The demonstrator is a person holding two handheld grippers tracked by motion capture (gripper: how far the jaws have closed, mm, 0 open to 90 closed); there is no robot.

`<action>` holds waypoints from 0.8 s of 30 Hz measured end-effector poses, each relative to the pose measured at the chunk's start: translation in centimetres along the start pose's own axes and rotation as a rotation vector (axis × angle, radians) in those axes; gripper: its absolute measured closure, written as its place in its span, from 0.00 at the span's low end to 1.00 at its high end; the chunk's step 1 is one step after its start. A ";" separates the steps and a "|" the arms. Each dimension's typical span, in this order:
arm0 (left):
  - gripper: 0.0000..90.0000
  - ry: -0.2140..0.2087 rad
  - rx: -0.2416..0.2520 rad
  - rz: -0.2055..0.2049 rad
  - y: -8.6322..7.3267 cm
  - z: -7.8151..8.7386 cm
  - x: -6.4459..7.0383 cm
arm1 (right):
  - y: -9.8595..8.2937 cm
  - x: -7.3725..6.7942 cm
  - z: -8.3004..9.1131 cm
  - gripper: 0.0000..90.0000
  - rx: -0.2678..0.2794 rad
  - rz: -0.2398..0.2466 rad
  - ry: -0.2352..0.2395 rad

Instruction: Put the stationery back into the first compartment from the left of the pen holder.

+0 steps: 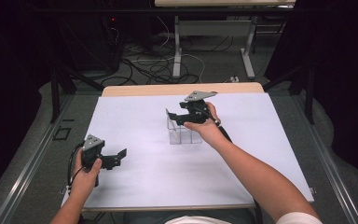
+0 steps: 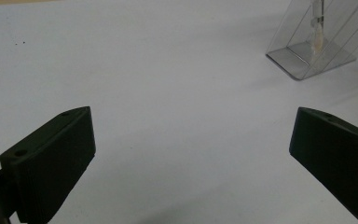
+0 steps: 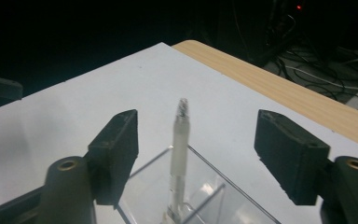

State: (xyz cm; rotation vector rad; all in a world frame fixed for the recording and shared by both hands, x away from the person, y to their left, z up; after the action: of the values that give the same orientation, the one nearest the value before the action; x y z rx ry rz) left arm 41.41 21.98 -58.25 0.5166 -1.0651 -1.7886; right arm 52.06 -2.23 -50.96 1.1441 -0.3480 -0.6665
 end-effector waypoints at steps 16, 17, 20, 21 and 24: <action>0.00 0.004 -0.001 -0.003 0.0 0.1 0.0 | -2.1 5.0 4.1 0.00 -0.022 -0.027 -0.186; 0.00 0.005 -0.001 -0.005 -0.1 0.1 0.0 | -2.1 5.0 4.1 0.00 -0.022 -0.027 -0.186; 0.00 0.003 -0.011 -0.001 -0.2 0.2 -0.1 | -2.6 5.9 5.1 0.00 -0.025 -0.030 -0.202; 0.00 0.005 -0.010 -0.001 -0.2 0.2 -0.2 | -2.8 6.2 5.5 0.00 -0.026 -0.039 -0.212; 0.00 0.005 -0.006 0.000 -0.1 0.3 -0.1 | -3.2 7.0 6.6 0.00 -0.022 -0.058 -0.236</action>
State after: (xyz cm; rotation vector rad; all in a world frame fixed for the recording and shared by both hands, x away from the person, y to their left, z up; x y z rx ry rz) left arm 41.19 22.24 -58.22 0.5178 -1.0562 -1.7893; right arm 52.66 -12.31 -51.87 1.0602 -0.5077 -0.8573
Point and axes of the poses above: each handheld gripper's, and its own axes: z roughly backward along the jaws, y roughly out of its top, x roughly to its right, the point moved 10 cm from there along -z, roughly forward along the jaws, and after that the axes turned 1 degree about x, right-handed, at the moved point
